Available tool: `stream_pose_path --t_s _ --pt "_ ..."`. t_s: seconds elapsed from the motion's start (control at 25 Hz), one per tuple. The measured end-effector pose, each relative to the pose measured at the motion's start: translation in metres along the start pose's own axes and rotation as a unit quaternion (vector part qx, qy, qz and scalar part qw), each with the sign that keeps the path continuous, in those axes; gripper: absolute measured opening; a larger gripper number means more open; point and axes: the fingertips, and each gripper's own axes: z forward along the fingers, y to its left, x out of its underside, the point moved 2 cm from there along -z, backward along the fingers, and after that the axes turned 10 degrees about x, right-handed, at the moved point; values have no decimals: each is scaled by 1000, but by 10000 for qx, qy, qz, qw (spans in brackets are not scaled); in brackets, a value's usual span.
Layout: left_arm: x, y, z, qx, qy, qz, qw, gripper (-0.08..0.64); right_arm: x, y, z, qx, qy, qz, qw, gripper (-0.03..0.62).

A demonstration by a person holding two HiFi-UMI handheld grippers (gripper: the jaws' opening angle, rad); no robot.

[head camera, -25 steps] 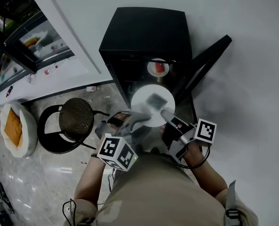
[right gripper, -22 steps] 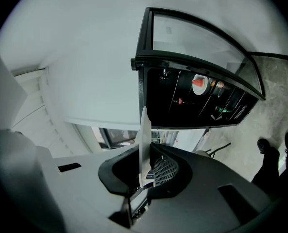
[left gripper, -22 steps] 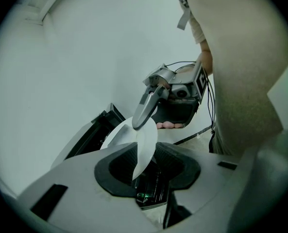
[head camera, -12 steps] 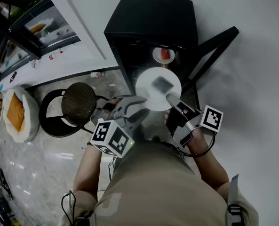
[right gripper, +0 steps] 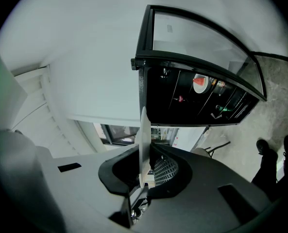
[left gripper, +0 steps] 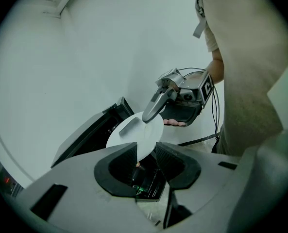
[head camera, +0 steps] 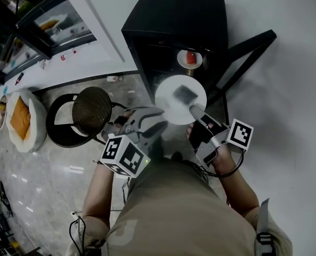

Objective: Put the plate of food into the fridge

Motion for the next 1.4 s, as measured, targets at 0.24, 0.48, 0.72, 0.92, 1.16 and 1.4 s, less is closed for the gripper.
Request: stream_pose_path --t_s 0.24,0.48,0.72,0.92,1.16,1.4 --pt "8 11 -13 -382 -51 -447 9983 123 1 -11 2 48 99 46 9999 43" --pt "28 19 -27 -726 -51 -1076 9915 122 7 -12 9 20 253 37 9997 43" --pt "47 37 -43 -948 -530 -1992 9739 121 16 -10 16 62 241 -56 9997 43" --pt "68 43 -43 -845 -917 -2466 9611 122 23 -9 29 11 220 -88 9997 43" --pt "95 45 -55 -719 -1343 -2850 9463 136 40 -10 47 148 173 -177 9996 43" --pt "117 42 -65 -282 -1739 -3204 9307 170 61 -5 68 236 191 -333 9990 43"
